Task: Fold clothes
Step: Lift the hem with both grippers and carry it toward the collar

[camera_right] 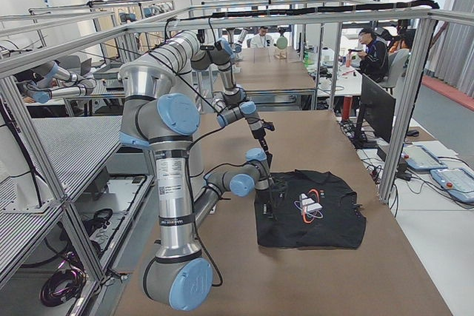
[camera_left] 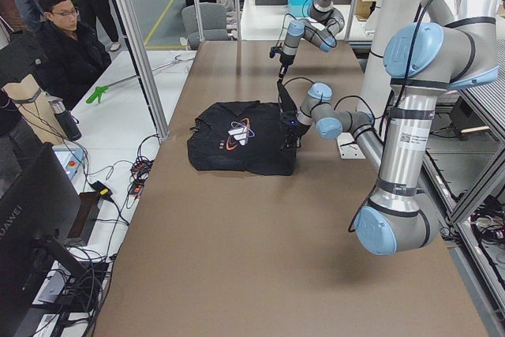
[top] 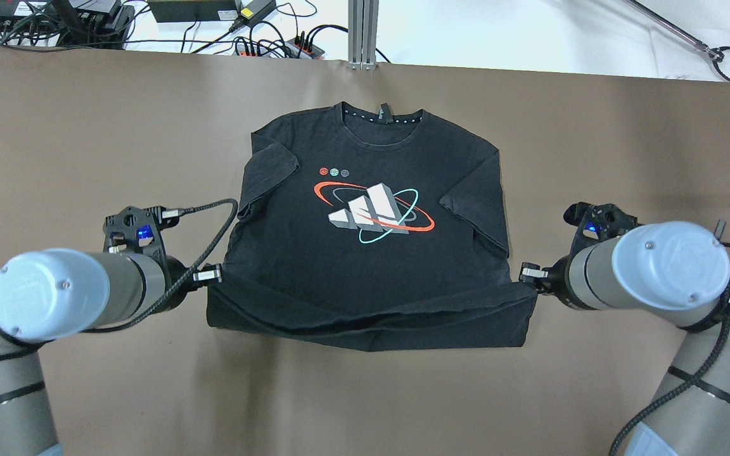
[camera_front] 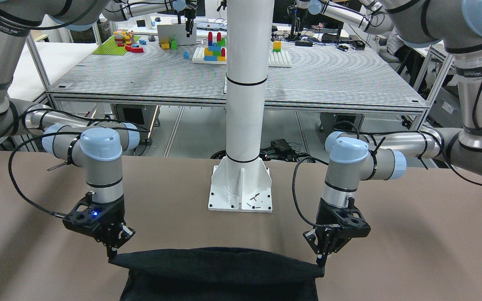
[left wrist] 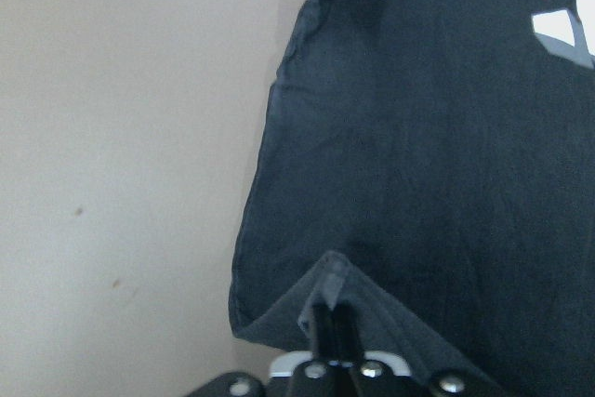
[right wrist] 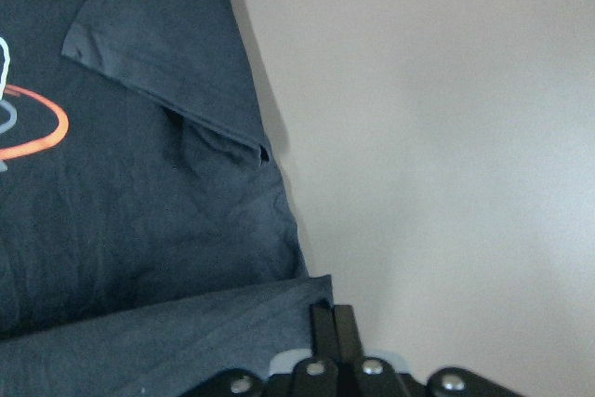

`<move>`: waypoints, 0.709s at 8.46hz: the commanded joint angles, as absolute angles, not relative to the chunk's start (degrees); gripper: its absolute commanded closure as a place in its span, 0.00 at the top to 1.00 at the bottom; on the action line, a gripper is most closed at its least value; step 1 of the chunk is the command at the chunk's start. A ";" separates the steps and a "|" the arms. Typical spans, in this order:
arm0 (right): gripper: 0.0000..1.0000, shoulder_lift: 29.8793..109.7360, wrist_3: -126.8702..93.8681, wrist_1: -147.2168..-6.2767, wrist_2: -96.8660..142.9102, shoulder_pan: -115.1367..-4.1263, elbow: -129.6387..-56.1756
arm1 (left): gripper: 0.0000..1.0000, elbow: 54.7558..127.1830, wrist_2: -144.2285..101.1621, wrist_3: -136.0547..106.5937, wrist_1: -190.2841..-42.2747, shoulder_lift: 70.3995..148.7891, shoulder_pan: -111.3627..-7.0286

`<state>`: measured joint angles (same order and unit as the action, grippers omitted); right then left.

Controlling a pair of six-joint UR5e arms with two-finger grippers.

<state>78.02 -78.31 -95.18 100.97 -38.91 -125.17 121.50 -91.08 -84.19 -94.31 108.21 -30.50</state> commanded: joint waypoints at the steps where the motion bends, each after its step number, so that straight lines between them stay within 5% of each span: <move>1: 0.00 73.23 -74.09 -96.06 101.34 -45.25 -119.73 | 0.00 115.59 -92.64 -82.53 -94.48 114.07 -36.46; 6: 0.00 64.36 -67.85 -95.63 99.24 -51.24 -111.56 | 0.00 113.74 -93.16 -82.35 -94.92 115.58 -40.42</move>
